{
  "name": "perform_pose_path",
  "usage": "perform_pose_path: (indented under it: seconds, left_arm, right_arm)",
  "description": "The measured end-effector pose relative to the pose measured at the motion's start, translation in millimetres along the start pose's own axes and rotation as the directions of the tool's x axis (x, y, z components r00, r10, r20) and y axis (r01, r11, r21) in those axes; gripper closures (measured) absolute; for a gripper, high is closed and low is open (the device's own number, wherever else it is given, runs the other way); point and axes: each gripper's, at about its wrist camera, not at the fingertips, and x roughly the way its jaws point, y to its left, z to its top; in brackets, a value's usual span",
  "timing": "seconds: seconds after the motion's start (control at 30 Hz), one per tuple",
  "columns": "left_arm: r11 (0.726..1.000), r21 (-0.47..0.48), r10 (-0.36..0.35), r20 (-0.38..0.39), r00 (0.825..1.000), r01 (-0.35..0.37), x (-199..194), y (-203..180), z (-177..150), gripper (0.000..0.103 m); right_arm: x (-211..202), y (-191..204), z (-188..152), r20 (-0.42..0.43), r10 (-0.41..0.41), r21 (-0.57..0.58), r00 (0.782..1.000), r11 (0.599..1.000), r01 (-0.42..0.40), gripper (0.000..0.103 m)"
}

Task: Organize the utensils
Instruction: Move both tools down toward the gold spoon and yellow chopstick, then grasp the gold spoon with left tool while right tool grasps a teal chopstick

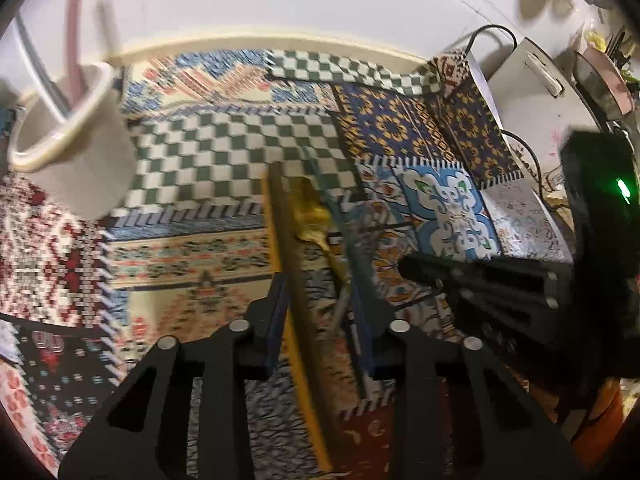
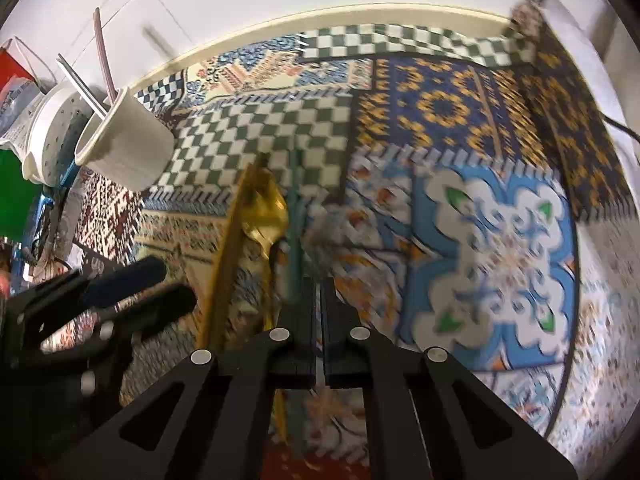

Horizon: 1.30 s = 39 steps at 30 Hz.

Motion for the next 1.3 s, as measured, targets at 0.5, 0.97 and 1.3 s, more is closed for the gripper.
perform_pose_path:
  seconds: [0.5,0.97,1.3]
  left_arm:
    - [0.992,-0.041,0.116,-0.076,0.99,-0.119,52,-17,23,0.09]
    - [0.995,-0.002,0.096,0.007,0.995,-0.096,22,-8,24,0.101]
    - [0.99,-0.119,0.096,0.123,0.988,-0.081,-42,25,-4,0.101]
  right_arm:
    - [-29,-23,-31,0.031,0.035,0.062,0.999,0.997,-0.037,0.098]
    - [-34,-17,-14,0.068,0.043,0.069,0.997,0.996,-0.048,0.094]
    - [-6,35,33,0.052,0.062,-0.095,0.997,0.994,-0.057,0.081]
